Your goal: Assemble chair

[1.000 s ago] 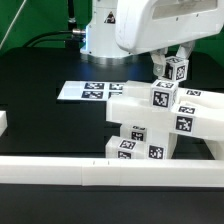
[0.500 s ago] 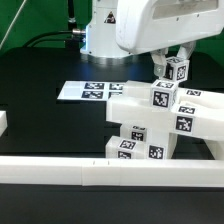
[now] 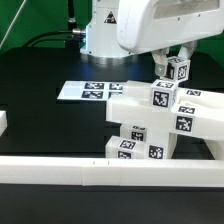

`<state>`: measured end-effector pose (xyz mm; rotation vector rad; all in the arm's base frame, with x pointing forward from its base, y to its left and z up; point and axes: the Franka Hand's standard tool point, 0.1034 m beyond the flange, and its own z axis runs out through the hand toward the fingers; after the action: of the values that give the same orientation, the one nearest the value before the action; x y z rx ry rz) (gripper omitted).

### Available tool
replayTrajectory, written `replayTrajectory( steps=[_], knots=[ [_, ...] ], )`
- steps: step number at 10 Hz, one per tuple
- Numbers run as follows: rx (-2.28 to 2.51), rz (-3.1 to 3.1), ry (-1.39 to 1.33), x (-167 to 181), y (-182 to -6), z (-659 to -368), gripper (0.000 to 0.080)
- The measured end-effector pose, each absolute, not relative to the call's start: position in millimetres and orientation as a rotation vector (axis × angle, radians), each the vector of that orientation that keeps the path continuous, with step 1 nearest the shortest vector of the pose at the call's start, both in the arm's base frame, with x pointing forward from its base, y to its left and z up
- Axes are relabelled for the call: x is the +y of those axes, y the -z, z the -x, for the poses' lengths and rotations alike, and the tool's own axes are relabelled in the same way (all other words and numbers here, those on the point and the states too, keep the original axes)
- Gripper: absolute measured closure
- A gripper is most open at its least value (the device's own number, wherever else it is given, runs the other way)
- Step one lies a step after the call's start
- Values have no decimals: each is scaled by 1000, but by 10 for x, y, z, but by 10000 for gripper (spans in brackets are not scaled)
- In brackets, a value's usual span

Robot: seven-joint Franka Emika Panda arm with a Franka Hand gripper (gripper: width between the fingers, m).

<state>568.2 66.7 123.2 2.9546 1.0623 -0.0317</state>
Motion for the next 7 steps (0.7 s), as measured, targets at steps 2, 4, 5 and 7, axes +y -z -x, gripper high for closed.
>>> replayTrajectory(
  steps=[2,4,5,7],
  knots=[
    [1060,-2951,12,666,-1231,-5698,518],
    [1059,-2951,12,663,-1231,-5699,518],
    [1059,-2951,12,664,-1231,-5699,518],
    [1053,-2952,17,675,-1214,-5697,518]
  ],
)
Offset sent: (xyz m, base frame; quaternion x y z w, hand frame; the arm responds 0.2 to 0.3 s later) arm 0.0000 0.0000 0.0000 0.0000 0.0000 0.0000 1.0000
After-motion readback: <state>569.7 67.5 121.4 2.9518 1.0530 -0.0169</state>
